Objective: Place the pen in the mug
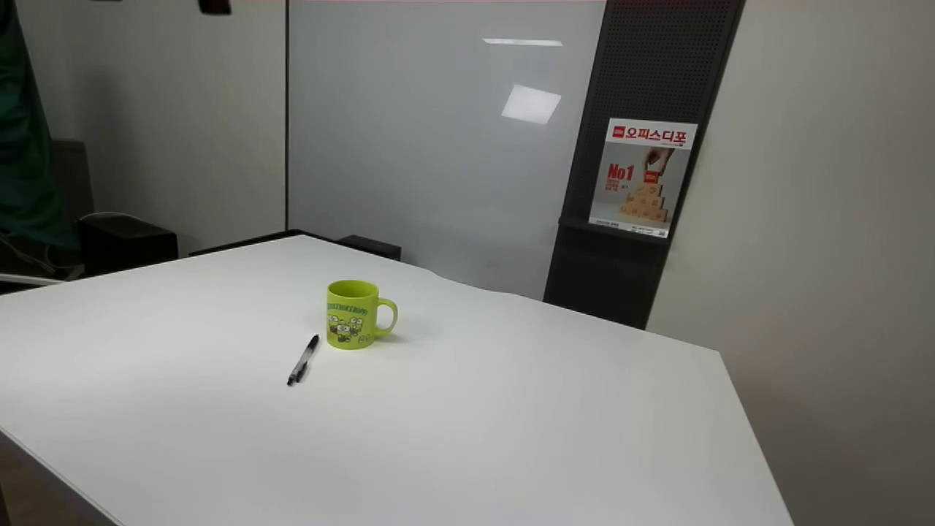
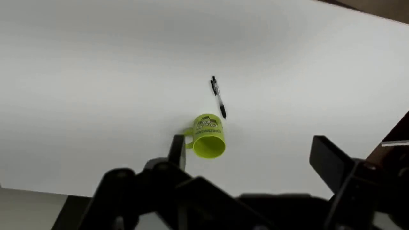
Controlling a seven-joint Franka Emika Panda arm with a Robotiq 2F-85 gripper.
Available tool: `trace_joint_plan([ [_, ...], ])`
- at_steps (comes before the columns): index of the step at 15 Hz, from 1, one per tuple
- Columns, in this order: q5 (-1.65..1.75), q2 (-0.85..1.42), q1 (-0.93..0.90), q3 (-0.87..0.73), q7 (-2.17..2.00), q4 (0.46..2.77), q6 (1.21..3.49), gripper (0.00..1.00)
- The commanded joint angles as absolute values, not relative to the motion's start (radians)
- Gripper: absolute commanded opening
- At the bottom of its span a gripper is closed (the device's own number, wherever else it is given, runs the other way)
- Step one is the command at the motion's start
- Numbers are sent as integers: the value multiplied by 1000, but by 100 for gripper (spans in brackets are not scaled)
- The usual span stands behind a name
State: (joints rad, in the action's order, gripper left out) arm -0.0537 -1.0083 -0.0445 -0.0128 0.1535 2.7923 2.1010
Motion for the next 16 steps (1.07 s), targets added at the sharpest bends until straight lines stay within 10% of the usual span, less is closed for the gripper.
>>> trace_joint_plan([
  [1,19,-841,-35,-3,167,2791,2279,100],
  [16,171,-186,-55,52,180,2597,2608,100],
])
